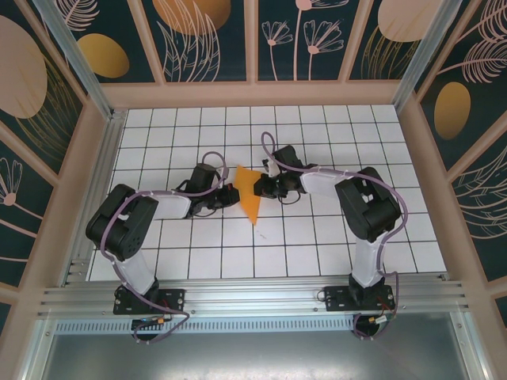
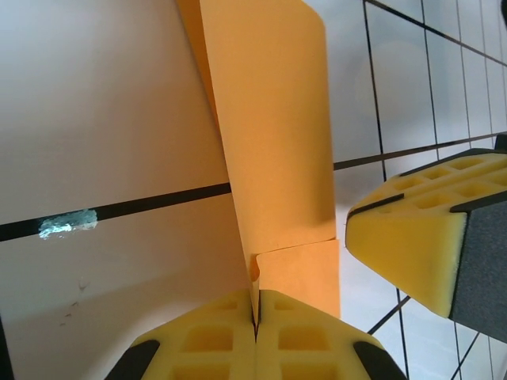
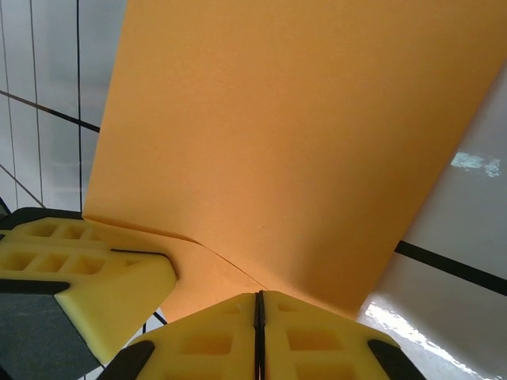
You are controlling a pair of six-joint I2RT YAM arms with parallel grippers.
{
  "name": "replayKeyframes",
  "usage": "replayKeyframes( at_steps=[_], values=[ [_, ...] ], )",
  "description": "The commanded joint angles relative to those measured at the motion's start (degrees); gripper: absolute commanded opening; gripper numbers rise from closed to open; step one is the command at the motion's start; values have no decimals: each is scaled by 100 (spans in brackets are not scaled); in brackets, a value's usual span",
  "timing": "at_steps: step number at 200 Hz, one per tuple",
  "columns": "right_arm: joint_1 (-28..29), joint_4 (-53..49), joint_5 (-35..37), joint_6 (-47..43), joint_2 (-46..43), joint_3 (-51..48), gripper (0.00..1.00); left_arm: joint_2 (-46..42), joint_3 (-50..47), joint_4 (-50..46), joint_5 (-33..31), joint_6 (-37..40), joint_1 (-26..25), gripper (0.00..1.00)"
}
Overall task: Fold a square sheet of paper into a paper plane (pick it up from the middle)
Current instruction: Fold the wing for the fifth time at the center of the table.
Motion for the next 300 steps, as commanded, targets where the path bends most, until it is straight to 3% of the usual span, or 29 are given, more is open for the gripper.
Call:
replayKeyframes(
  at_steps=[1,110,139,160,236,300],
  values=[
    [-52,-227,-96,-121,111,124,11,109,139,-123,142,85,19,1],
    [-65,-204,93,-80,242,-259,9,105,244,72,206,-225,-72,3],
    [-182,-182,140,-27,258,-316,9,93,281,182,244,-444,-142,17],
    [-241,-154,150,26,262,-355,9,2,201,458,327,-679,-198,22],
    [-259,-144,148,153,309,-403,8,108,92,1288,210,-1528,-358,24],
    [-250,-187,158,204,335,-404,8,344,227,1375,166,-1680,-464,30]
  ],
)
